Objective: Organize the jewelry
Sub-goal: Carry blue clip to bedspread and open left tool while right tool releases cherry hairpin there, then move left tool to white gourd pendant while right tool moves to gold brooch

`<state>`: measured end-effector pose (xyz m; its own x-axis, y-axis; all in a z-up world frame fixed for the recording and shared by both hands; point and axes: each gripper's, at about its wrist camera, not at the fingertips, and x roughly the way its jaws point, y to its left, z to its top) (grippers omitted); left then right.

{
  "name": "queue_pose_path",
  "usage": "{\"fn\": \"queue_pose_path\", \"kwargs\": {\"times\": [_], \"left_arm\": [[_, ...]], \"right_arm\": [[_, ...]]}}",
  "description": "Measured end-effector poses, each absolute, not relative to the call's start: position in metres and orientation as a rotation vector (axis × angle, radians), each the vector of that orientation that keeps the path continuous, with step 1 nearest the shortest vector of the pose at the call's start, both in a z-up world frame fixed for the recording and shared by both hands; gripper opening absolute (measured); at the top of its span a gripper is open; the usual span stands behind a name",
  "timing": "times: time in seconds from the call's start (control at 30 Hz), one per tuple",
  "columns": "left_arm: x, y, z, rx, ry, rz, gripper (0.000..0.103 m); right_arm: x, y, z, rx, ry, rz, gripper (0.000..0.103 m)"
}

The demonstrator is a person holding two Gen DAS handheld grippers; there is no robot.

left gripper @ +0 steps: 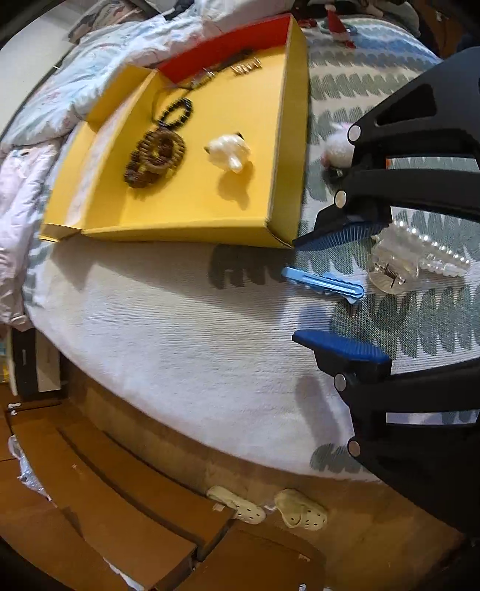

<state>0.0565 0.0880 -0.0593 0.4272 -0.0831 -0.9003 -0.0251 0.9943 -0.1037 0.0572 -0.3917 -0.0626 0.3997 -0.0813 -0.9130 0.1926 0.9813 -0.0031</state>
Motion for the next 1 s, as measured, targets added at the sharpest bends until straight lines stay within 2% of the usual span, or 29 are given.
{"fn": "queue_pose_path", "kwargs": {"times": [0.2,0.47,1.0], "left_arm": [[0.056,0.065,-0.019,-0.069,1.035,-0.1,0.058],[0.085,0.001,-0.022,0.046,1.075,-0.193,0.058],[0.134,-0.022,-0.07,0.068,1.254,-0.178,0.058]], "right_arm": [[0.05,-0.355,-0.019,0.092,1.013,-0.108,0.06],[0.071,-0.262,0.004,0.056,1.013,0.154,0.061],[0.128,-0.205,-0.059,-0.017,1.213,0.2,0.06]]}}
